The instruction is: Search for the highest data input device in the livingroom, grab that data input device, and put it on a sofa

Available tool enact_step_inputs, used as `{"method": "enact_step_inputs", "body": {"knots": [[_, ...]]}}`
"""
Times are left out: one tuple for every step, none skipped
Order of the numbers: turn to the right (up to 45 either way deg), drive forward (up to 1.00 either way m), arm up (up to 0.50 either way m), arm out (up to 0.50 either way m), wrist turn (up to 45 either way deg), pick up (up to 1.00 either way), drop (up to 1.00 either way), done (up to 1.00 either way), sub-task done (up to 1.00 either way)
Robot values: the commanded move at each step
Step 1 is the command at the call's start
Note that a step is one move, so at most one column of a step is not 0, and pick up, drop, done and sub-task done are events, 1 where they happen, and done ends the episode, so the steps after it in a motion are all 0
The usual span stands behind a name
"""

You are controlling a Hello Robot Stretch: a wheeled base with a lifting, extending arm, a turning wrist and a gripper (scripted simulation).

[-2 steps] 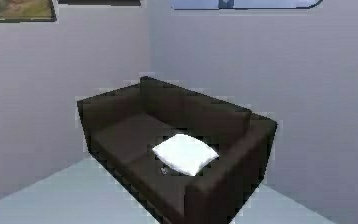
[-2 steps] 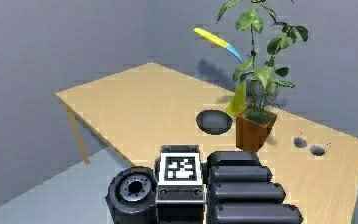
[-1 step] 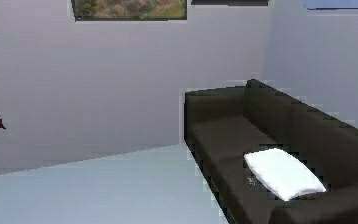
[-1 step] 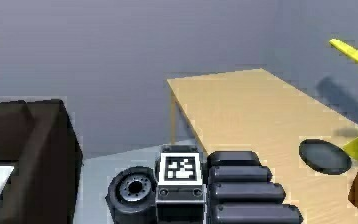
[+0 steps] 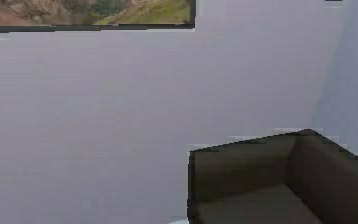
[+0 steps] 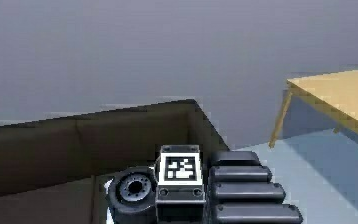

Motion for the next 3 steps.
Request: {"method": "enact_step_inputs", "body": {"knots": [[-12.0, 0.00, 0.00, 0.00, 0.0, 0.00, 0.00, 0.00, 0.00], [0.0, 0.20, 0.00, 0.00, 0.0, 0.00, 0.00, 0.00, 0.00], [-45.0, 0.00, 0.00, 0.00, 0.0, 0.00, 0.00, 0.00, 0.00]]}}
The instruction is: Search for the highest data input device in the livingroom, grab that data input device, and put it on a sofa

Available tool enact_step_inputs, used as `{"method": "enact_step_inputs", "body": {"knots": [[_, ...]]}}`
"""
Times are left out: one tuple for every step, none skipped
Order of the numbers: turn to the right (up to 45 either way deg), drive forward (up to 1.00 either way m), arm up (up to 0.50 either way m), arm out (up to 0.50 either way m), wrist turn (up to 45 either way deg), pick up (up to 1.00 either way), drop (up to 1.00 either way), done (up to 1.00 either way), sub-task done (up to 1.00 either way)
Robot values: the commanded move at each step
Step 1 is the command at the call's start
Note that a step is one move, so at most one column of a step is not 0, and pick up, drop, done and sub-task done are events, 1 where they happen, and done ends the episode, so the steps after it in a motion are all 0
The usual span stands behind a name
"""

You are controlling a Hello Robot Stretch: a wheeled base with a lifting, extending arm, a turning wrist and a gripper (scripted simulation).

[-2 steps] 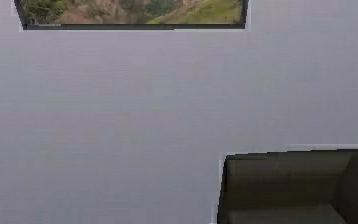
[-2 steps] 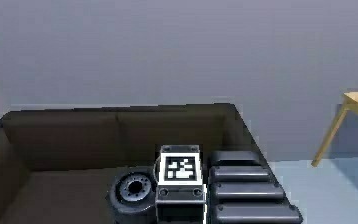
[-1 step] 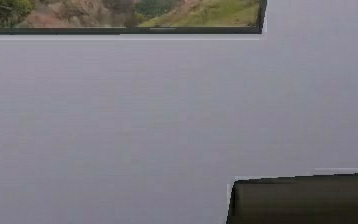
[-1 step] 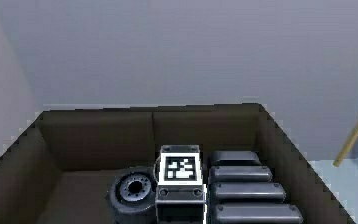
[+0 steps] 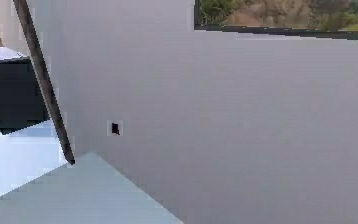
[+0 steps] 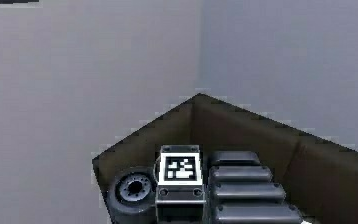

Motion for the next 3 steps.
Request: {"method": "enact_step_inputs", "body": {"knots": [[-45.0, 0.00, 0.00, 0.00, 0.0, 0.00, 0.00, 0.00, 0.00], [-12.0, 0.00, 0.00, 0.00, 0.0, 0.00, 0.00, 0.00, 0.00], [45.0, 0.00, 0.00, 0.00, 0.0, 0.00, 0.00, 0.00, 0.00]]}}
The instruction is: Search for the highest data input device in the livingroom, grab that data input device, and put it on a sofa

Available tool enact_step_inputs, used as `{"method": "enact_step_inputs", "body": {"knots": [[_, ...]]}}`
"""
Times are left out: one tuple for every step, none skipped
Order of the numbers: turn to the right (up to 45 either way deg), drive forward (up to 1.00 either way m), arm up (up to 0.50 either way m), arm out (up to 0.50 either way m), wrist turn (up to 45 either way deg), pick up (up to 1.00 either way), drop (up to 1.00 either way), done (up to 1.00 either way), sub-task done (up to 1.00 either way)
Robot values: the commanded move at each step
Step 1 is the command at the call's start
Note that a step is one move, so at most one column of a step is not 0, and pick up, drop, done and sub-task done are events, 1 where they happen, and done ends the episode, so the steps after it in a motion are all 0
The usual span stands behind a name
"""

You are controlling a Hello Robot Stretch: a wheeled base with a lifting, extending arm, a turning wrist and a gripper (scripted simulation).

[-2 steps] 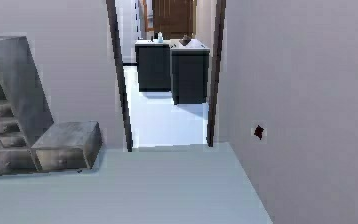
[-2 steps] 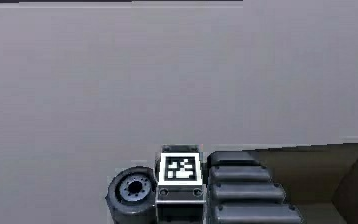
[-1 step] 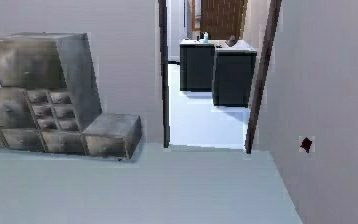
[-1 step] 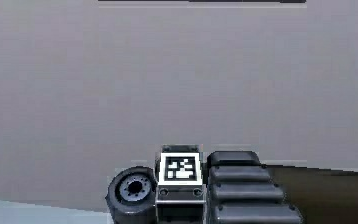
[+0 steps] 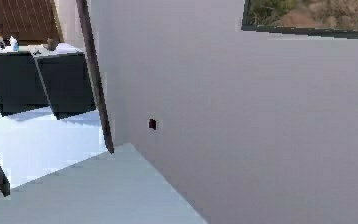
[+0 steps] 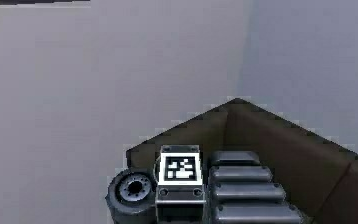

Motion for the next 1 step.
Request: {"method": "enact_step_inputs", "body": {"knots": [[45.0, 0.00, 0.00, 0.00, 0.0, 0.00, 0.00, 0.00, 0.00]]}}
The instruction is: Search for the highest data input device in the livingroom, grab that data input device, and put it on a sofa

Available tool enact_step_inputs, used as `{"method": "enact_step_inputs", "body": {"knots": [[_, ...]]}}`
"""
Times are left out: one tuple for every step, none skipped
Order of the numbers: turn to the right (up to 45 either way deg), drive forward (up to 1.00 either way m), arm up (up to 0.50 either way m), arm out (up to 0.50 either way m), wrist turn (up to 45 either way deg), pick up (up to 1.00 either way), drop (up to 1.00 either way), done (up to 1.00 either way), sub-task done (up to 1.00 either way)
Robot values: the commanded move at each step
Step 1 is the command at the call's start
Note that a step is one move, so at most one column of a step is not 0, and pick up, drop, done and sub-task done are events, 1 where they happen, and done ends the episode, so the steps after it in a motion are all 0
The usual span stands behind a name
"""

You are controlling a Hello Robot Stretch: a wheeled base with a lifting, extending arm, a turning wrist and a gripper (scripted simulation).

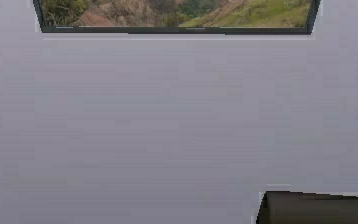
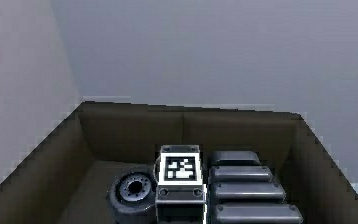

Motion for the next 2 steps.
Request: {"method": "enact_step_inputs", "body": {"knots": [[3.0, 0.00, 0.00, 0.00, 0.0, 0.00, 0.00, 0.00, 0.00], [0.0, 0.00, 0.00, 0.36, 0.0, 0.00, 0.00, 0.00, 0.00]]}}
